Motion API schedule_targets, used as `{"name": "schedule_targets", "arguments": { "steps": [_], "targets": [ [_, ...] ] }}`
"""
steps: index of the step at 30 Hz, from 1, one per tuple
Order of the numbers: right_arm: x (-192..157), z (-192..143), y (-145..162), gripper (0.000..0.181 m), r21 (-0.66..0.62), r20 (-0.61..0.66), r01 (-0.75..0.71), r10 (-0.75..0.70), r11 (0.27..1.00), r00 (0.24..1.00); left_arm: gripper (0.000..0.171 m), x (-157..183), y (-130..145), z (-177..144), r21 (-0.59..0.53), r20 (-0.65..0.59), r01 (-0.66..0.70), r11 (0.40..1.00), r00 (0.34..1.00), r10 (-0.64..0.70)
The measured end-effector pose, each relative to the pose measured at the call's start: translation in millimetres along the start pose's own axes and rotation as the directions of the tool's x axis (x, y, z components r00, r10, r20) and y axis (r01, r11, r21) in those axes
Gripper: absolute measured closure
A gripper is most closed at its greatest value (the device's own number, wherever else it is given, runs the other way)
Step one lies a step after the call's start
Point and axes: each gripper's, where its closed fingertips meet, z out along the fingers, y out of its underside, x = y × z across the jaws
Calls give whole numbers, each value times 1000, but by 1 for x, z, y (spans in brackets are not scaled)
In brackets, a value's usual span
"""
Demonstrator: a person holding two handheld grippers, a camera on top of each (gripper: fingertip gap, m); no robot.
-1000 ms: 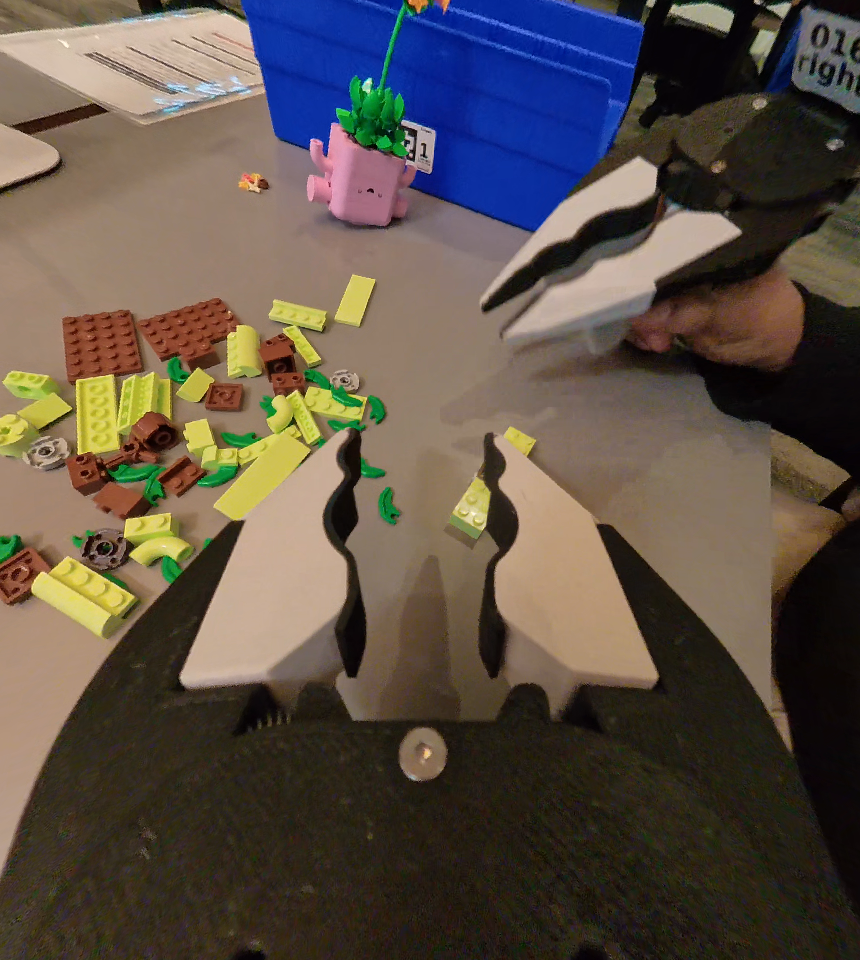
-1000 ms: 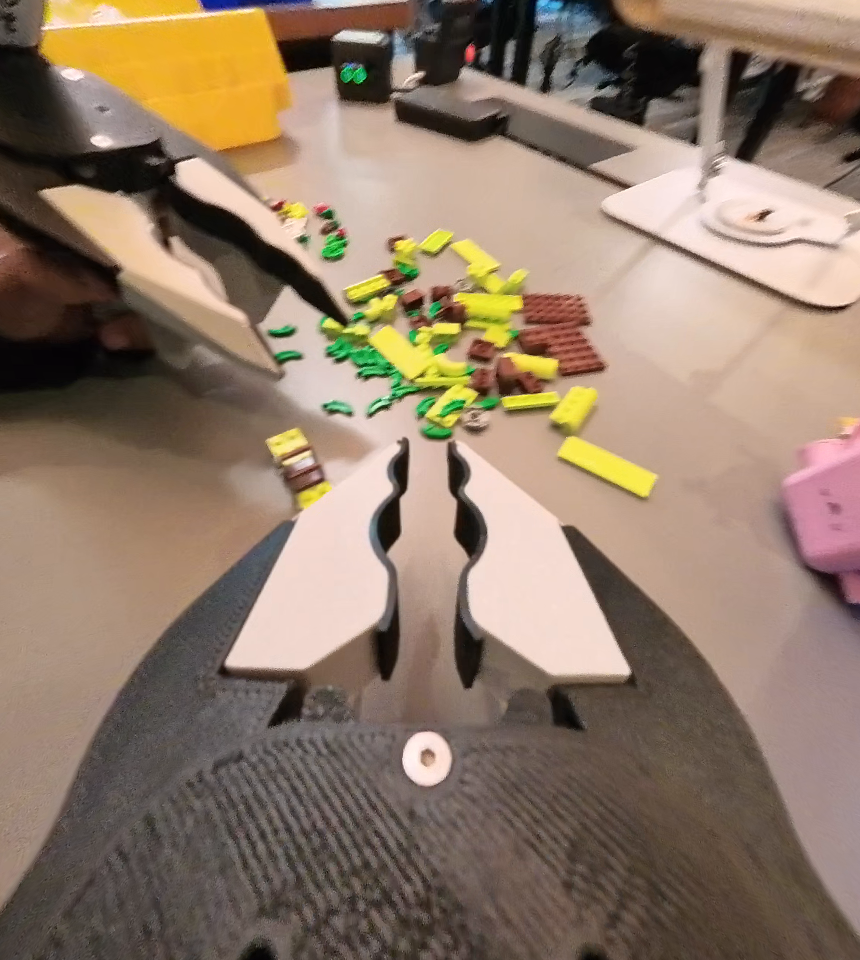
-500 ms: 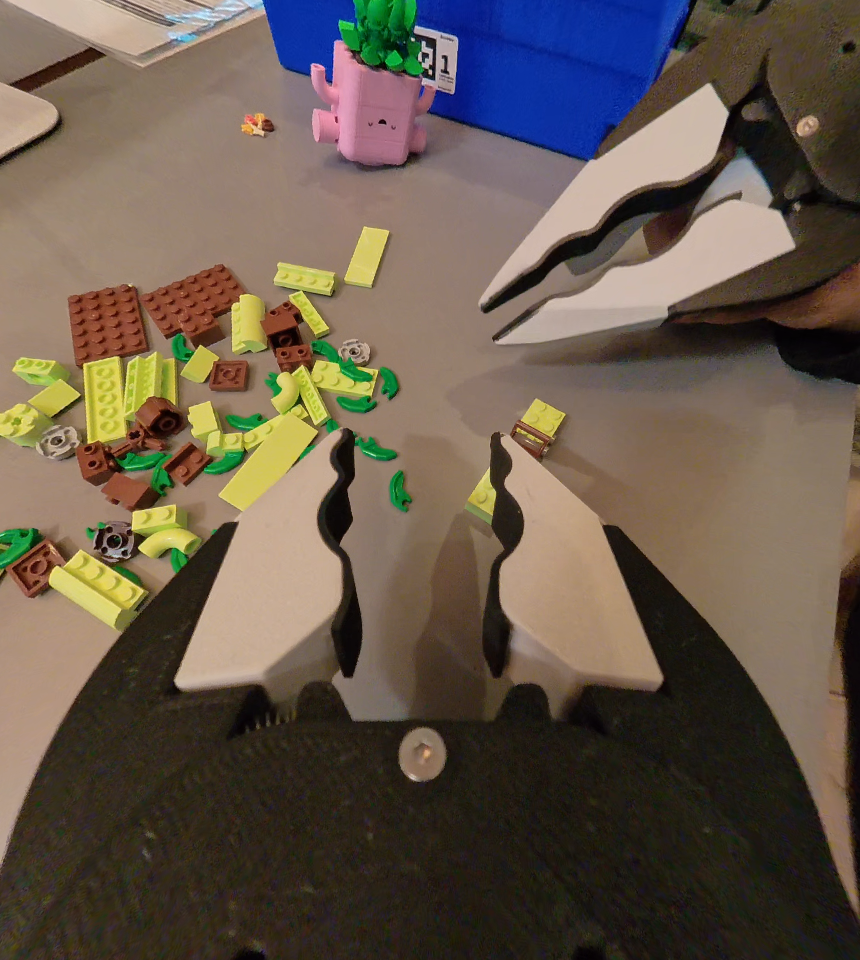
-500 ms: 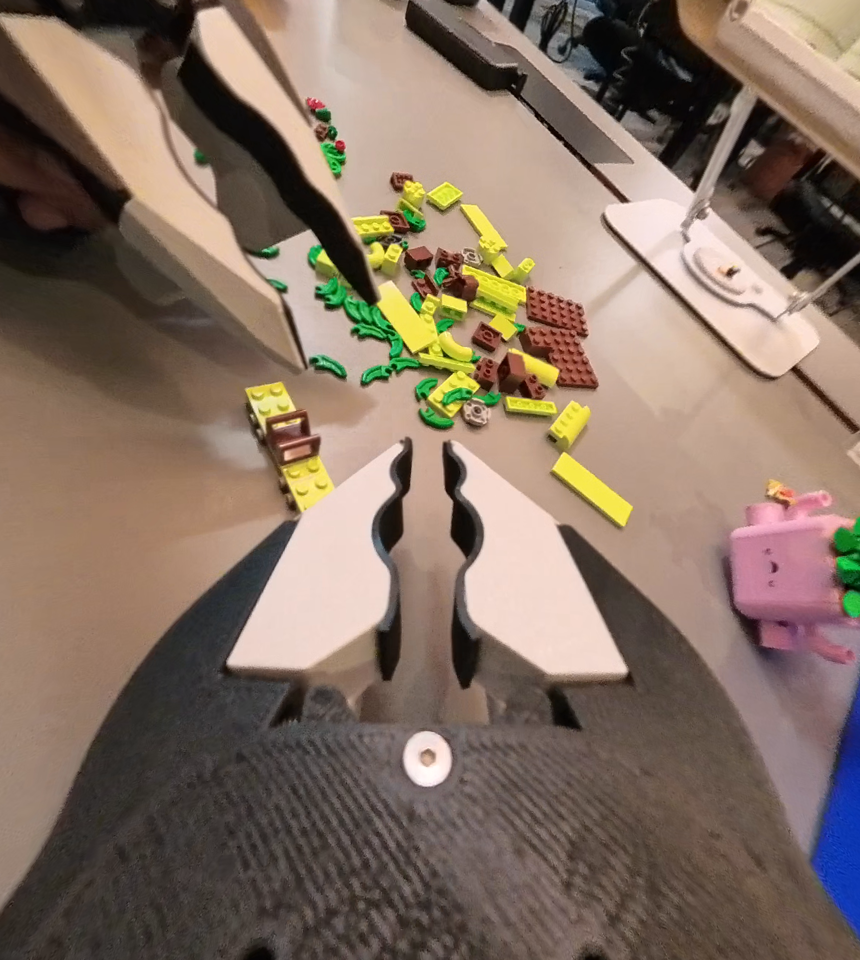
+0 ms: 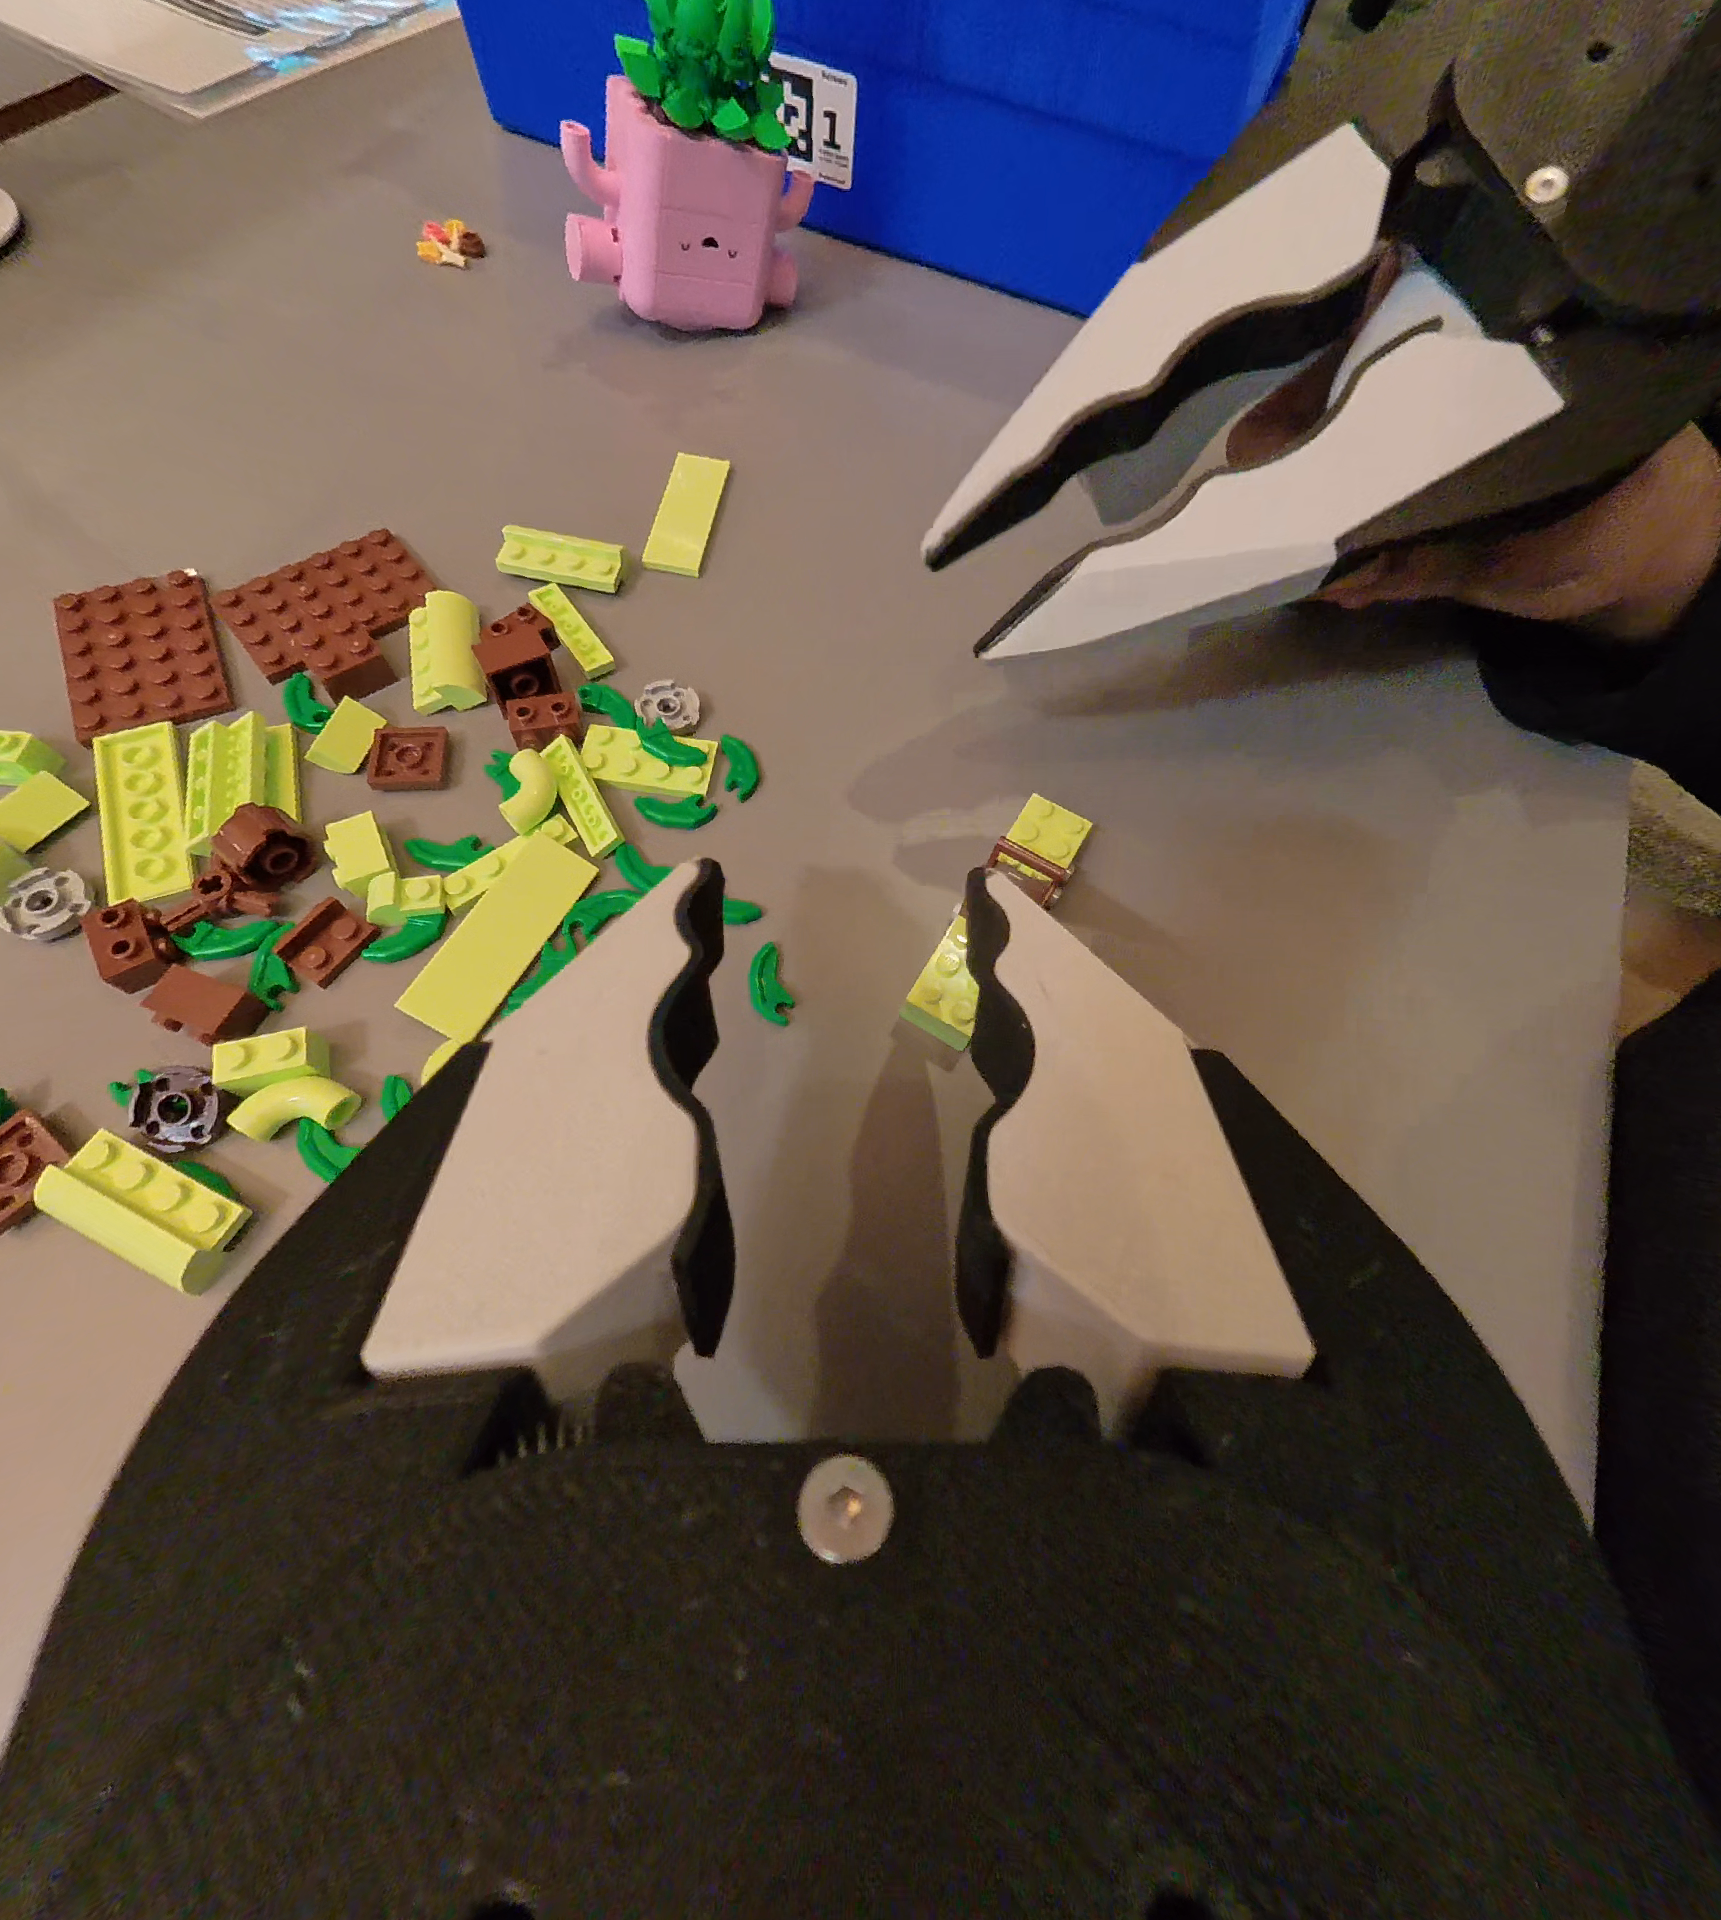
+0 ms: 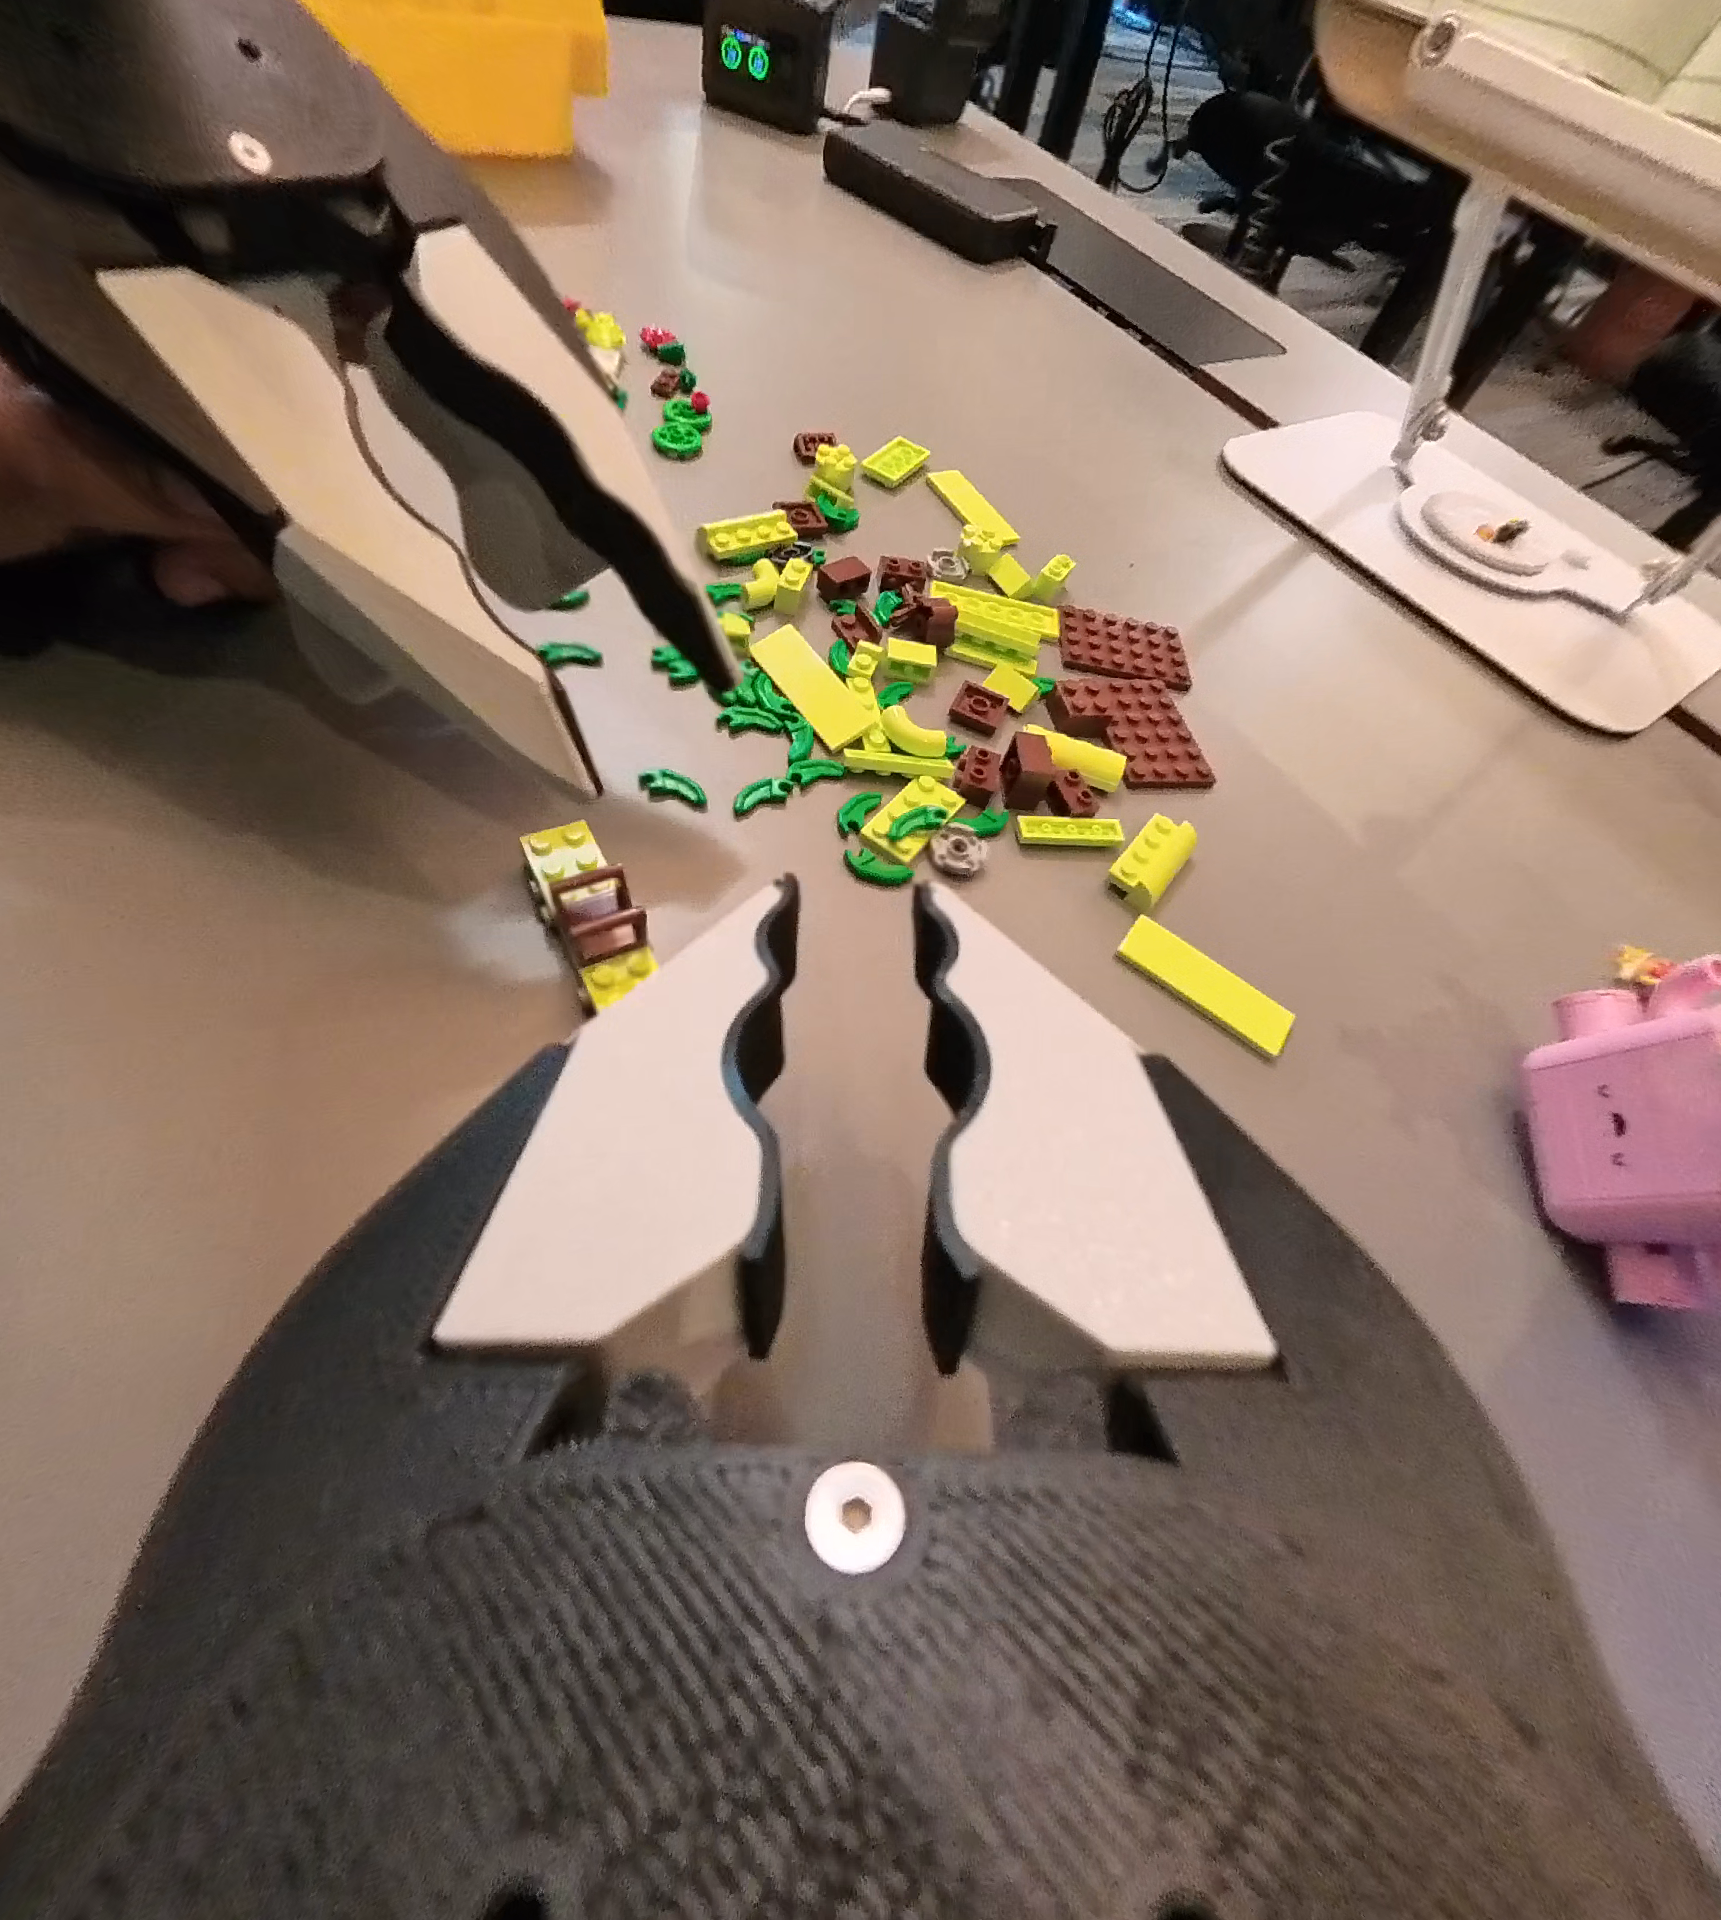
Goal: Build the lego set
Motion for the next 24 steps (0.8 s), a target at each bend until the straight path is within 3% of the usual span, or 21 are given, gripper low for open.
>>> {"name": "schedule_targets", "arguments": {
  "steps": [5, 11, 14, 17, 19, 24],
  "targets": [
    [5, -3, -3, 156, 26, 32, -82, 82, 996, 996, 146, 0, -5, -5, 46, -13, 15, 999, 1000, -14],
    [2, -4, -4, 180, 40, 36, -61, 60, 997, 998, 165, -6, -9, -10, 89, -29, 77, 993, 997, -75],
    [2, -2, -2, 173, 21, 36, -61, 60, 998, 998, 165, -8, -9, -10, 87, -40, 104, 991, 994, -100],
    [0, 0, 0, 181, 0, 76, -89, 89, 996, 993, 163, -8, -10, -11, 94, -59, 124, 988, 991, -119],
    [-2, -1, -1, 181, 10, 91, -83, 82, 996, 992, 171, -5, -11, -12, 103, -87, 123, 987, 990, -115],
    [-4, 4, 5, 181, -40, 86, -68, 71, 997, 994, 171, -4, -10, -11, 89, -113, 143, 986, 985, -133]
  ]
}}
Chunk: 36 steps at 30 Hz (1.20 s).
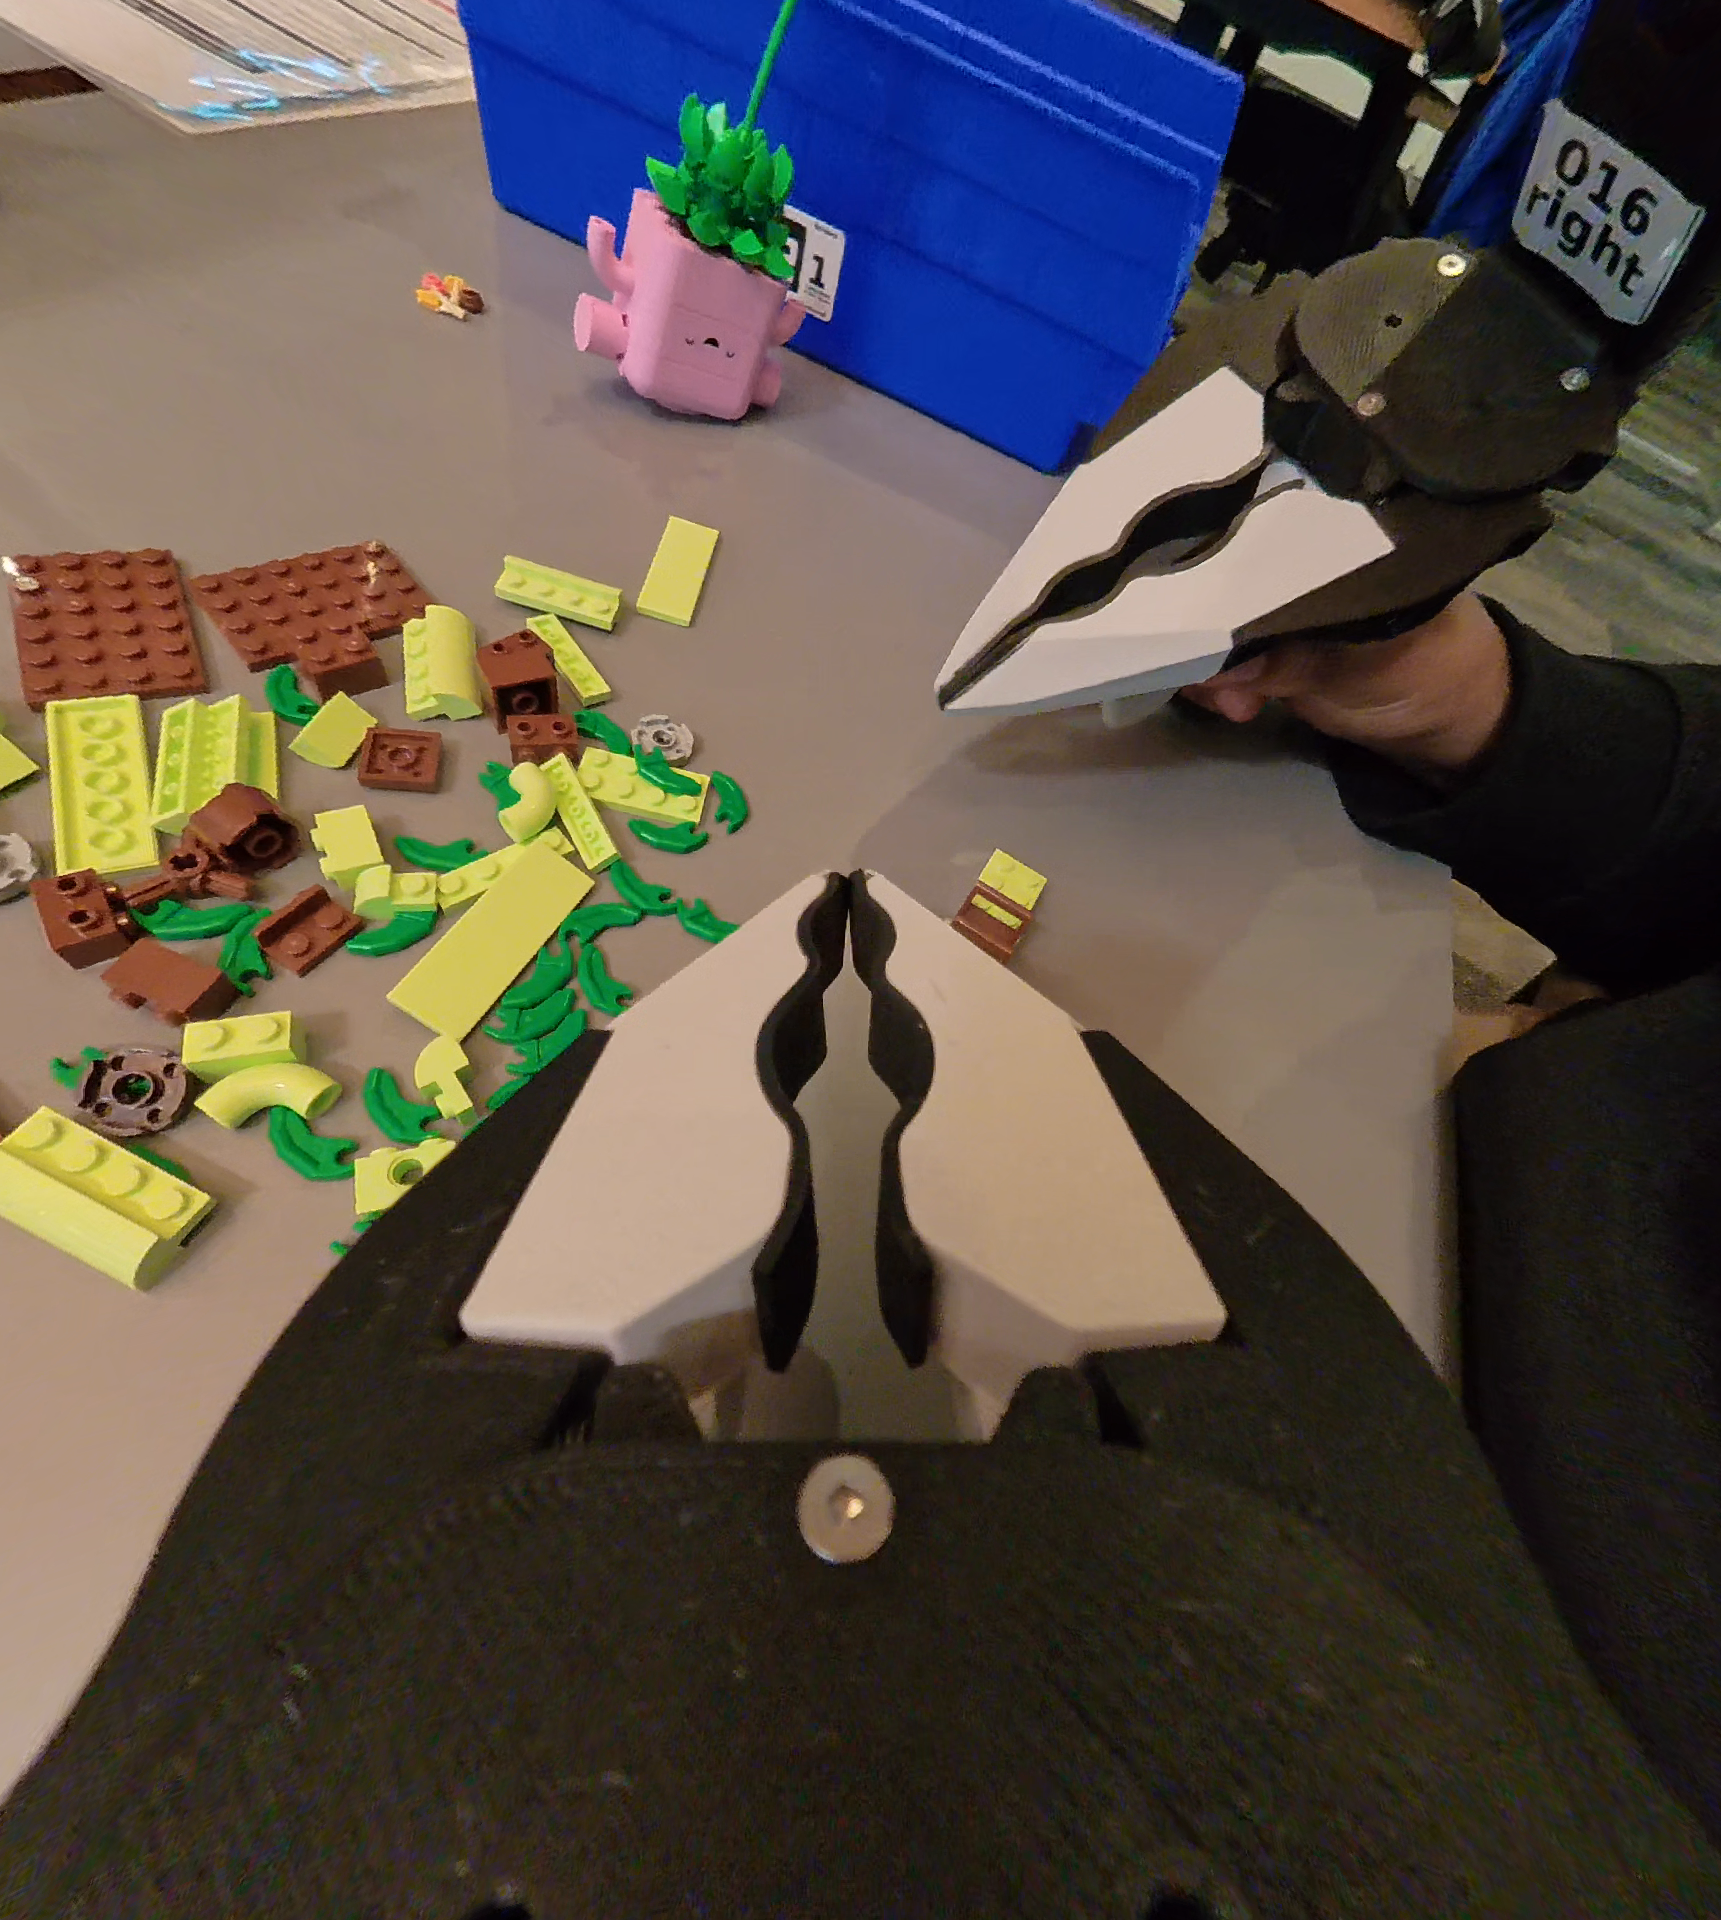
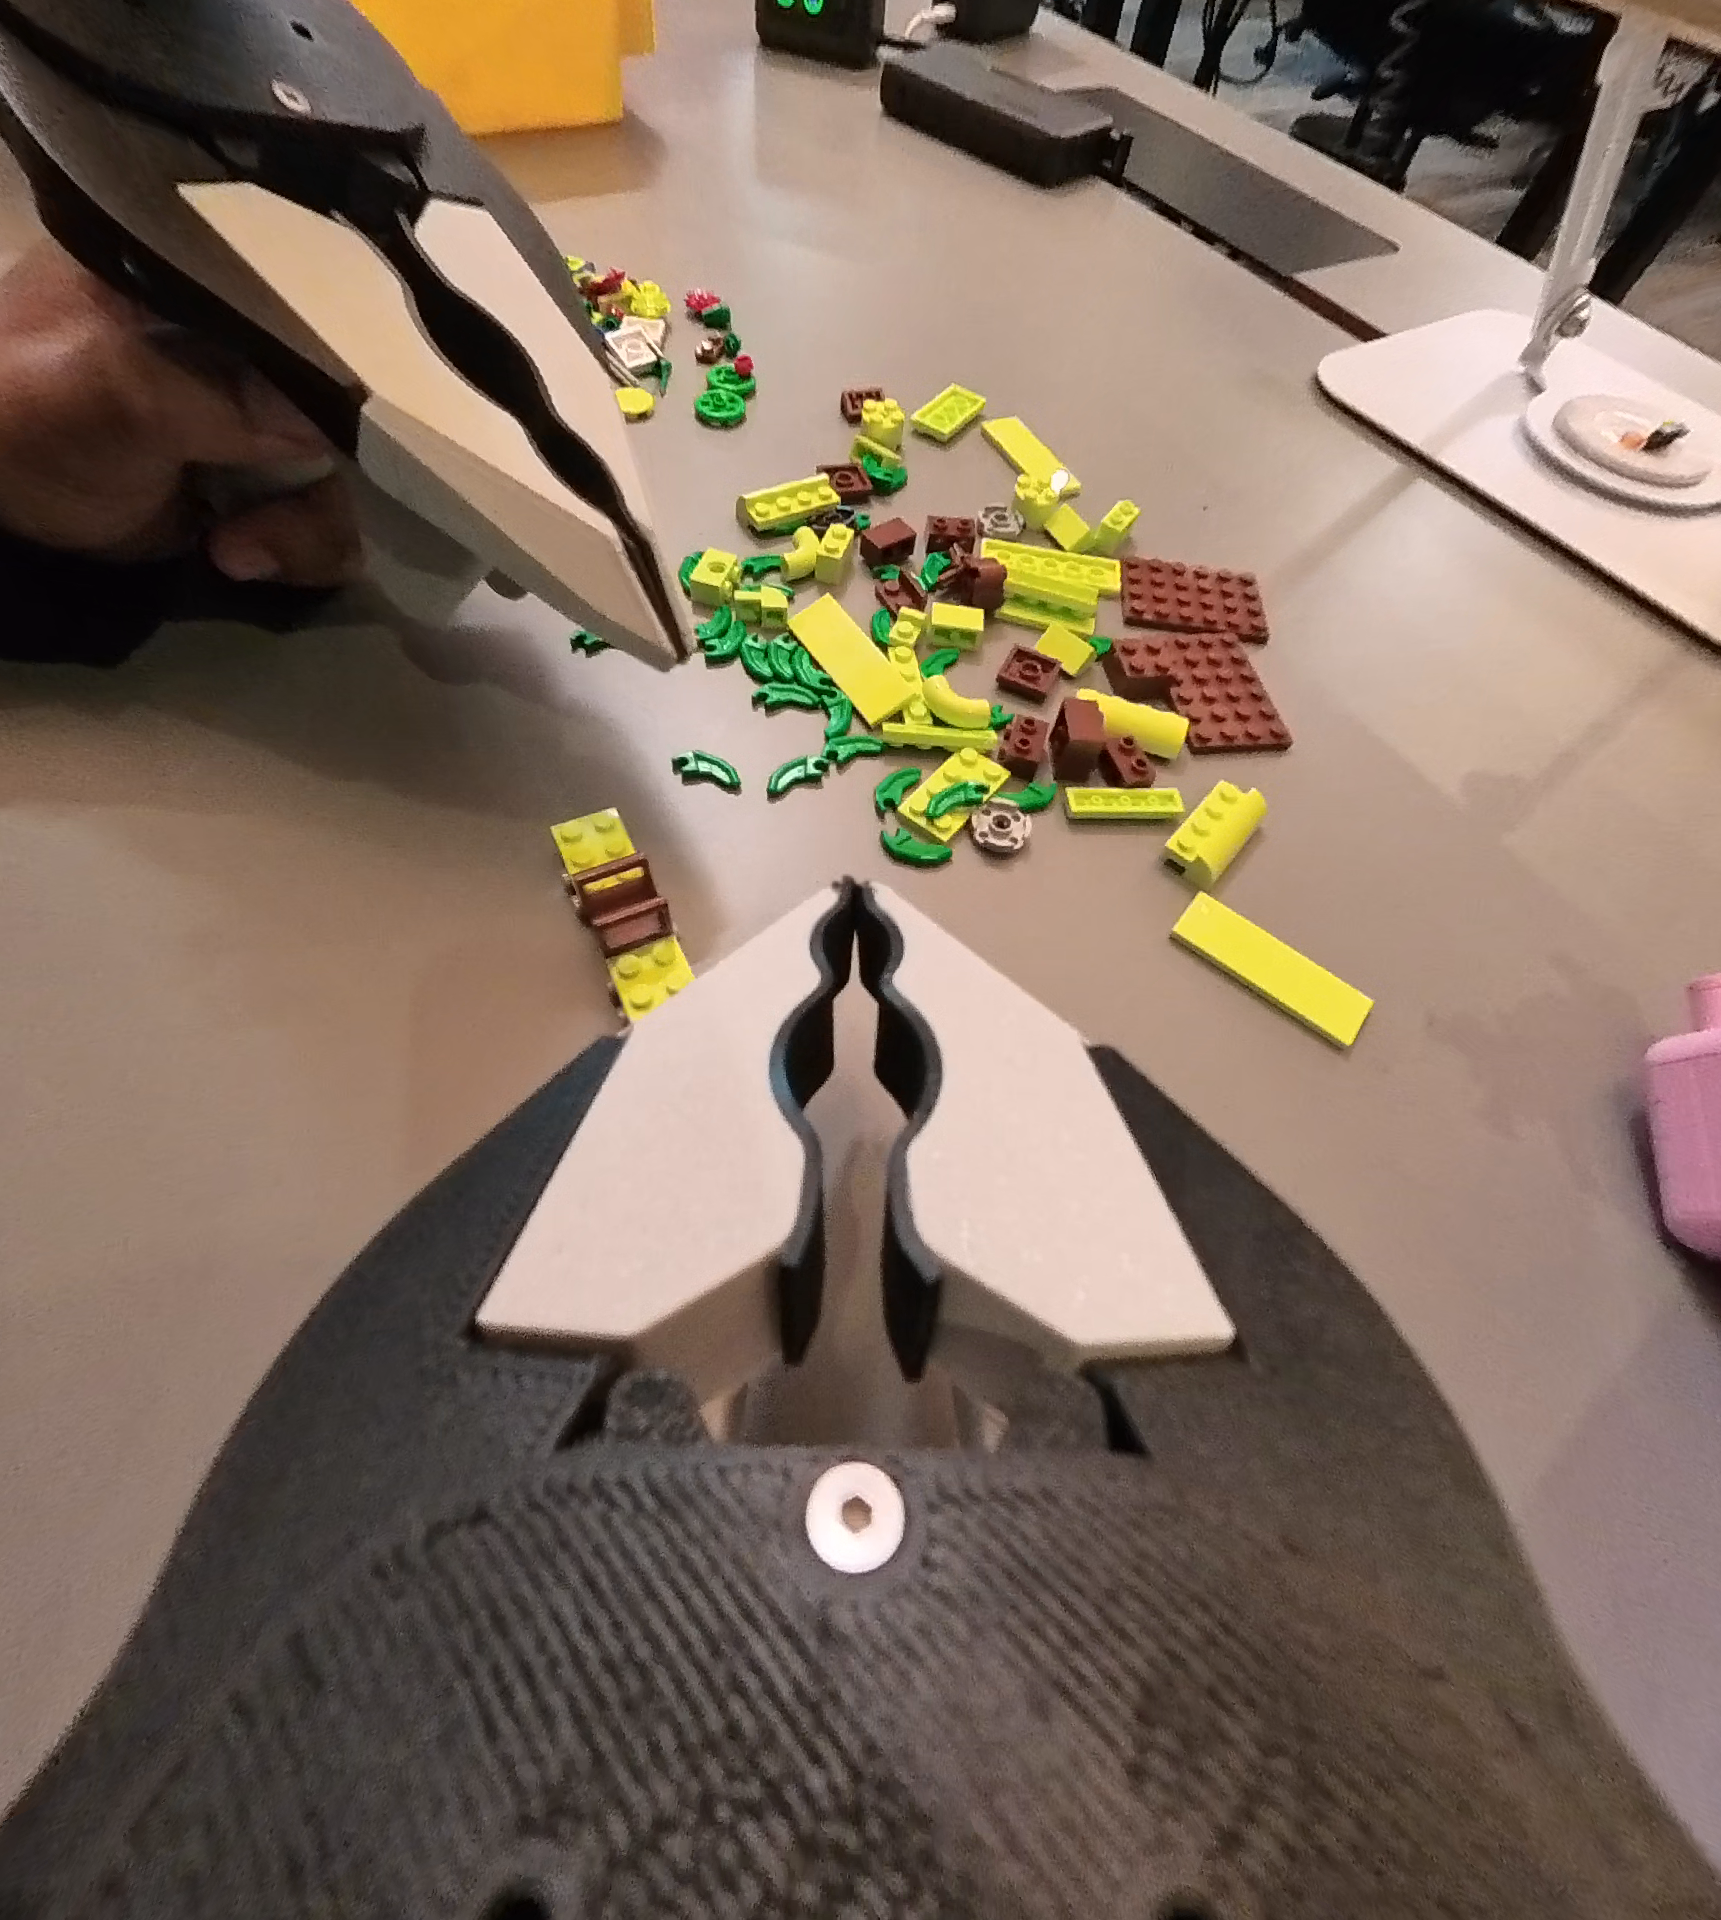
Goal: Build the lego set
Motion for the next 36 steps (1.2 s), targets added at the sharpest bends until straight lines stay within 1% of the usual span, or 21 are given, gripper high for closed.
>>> {"name": "schedule_targets", "arguments": {
  "steps": [4, 8, 11, 14, 18, 22, 26, 29, 32, 34, 35, 36],
  "targets": [
    [0, -1, -1, 181, 7, -19, 20, -20, 1000, 1000, 171, 1, -2, -2, 19, -13, 5, 1000, 1000, -4],
    [2, -1, -1, 181, 8, -28, 17, -17, 1000, 999, 171, 0, -1, -1, 10, -5, 1, 1000, 1000, -1],
    [5, 0, 0, 180, -1, -25, -19, 19, 1000, 999, 162, -3, -2, -2, 20, 18, 3, 1000, 1000, -3],
    [10, -4, -5, 179, 39, -71, -13, 16, 999, 997, 155, -7, -4, -3, 33, 52, 10, 999, 999, -11],
    [14, -10, -10, 179, 81, -124, 10, 0, 997, 992, 150, -9, -2, -2, 19, 60, 14, 1000, 998, -15],
    [15, -11, -11, 177, 91, -132, 11, 1, 996, 991, 146, -12, -1, -1, 13, 86, 18, 1000, 996, -19],
    [14, -14, -14, 178, 111, -143, 27, -11, 993, 990, 136, -19, 0, -1, 9, 142, 20, 1000, 990, -21],
    [15, -13, -13, 177, 106, -143, 23, -8, 994, 990, 134, -21, 1, 0, -5, 158, 20, 1000, 987, -19],
    [18, -15, -14, 176, 112, -163, 17, 1, 994, 987, 132, -26, 0, -2, 6, 201, 19, 1000, 979, -20],
    [28, -16, -16, 176, 126, -207, -10, 36, 992, 978, 126, -38, -6, -6, 25, 275, 54, 998, 960, -59],
    [34, -17, -19, 174, 145, -226, -26, 59, 989, 972, 125, -43, -13, -8, 26, 295, 70, 997, 953, -74],
    [41, -18, -26, 170, 162, -244, -43, 83, 986, 966, 122, -49, -25, -9, 38, 311, 76, 996, 947, -84]
  ]
}}
